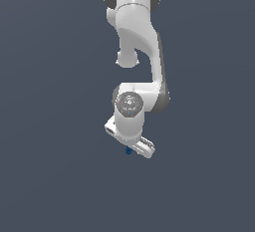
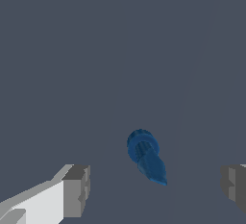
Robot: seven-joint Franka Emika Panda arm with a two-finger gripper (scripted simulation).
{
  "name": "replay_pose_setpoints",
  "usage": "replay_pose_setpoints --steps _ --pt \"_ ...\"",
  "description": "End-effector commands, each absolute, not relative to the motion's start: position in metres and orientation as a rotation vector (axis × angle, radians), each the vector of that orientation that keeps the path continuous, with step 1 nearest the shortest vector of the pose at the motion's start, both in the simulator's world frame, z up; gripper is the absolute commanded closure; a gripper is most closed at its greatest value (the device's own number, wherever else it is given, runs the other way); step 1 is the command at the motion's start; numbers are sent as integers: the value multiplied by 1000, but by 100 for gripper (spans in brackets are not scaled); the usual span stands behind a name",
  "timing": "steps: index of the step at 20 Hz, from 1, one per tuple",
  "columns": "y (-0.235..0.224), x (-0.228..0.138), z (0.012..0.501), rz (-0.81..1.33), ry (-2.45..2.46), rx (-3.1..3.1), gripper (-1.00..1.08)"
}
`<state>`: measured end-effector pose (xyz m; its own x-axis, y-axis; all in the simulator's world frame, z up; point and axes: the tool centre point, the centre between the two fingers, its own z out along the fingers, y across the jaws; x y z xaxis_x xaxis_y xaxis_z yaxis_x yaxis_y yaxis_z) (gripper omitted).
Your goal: Pick up the object and move it to a goal position.
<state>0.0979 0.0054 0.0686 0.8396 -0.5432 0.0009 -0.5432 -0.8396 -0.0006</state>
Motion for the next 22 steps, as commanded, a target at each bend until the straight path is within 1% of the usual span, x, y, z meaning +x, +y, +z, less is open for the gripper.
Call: replay_pose_setpoints --steps 1,5,9,10,22 --pt "5 97 54 0 892 -3012 -92" --pt "5 97 42 0 894 -3012 -92" --pt "5 99 42 0 893 -3012 -92" --pt "5 99 42 0 893 -3012 108" --pt "5 98 43 0 893 -3012 108"
